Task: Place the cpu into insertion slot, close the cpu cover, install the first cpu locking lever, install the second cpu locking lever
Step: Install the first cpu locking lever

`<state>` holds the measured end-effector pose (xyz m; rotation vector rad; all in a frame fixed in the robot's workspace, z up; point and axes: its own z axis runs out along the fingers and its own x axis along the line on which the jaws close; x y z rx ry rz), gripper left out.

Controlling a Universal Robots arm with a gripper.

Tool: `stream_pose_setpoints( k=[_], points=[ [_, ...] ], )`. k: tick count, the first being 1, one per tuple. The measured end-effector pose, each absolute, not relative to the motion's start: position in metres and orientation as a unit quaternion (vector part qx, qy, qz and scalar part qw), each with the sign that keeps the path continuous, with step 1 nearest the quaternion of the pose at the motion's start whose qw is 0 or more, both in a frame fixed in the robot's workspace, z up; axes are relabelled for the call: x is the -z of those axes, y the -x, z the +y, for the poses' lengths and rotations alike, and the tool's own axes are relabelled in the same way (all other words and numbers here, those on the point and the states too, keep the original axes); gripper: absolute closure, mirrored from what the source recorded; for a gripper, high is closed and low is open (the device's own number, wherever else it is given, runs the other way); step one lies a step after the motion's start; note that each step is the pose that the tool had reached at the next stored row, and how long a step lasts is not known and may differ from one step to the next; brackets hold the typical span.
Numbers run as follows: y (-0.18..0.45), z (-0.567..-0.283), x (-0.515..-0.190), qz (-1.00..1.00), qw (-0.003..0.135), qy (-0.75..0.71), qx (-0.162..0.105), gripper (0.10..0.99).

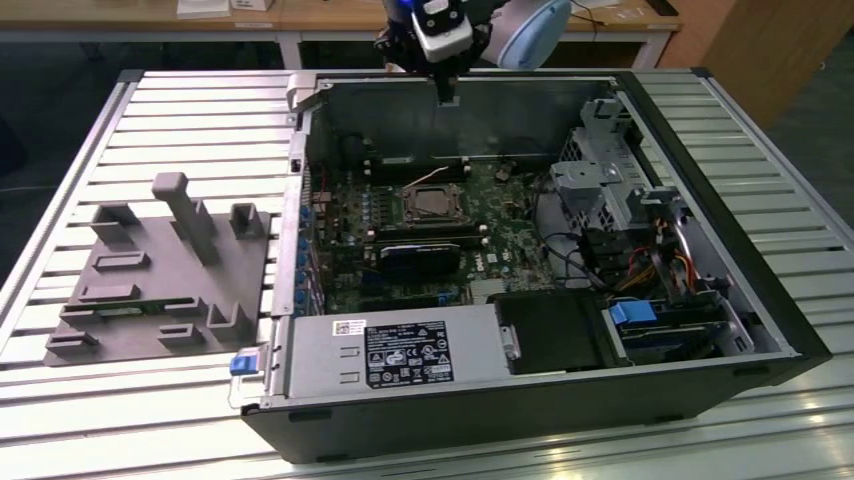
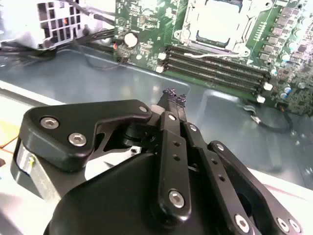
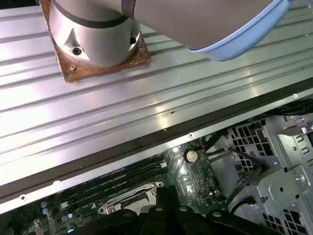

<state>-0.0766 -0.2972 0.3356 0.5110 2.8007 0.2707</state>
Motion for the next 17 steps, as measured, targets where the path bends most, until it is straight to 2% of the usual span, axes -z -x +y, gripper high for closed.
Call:
stream_pose_setpoints(
  k=[13,17],
  points=[
    [0.077,-0.297,-0.394,0.97,0.14,-0.177,-0.094,0.984],
    [0.077,-0.297,-0.392,0.971,0.133,-0.177,-0.091,0.984]
  ],
)
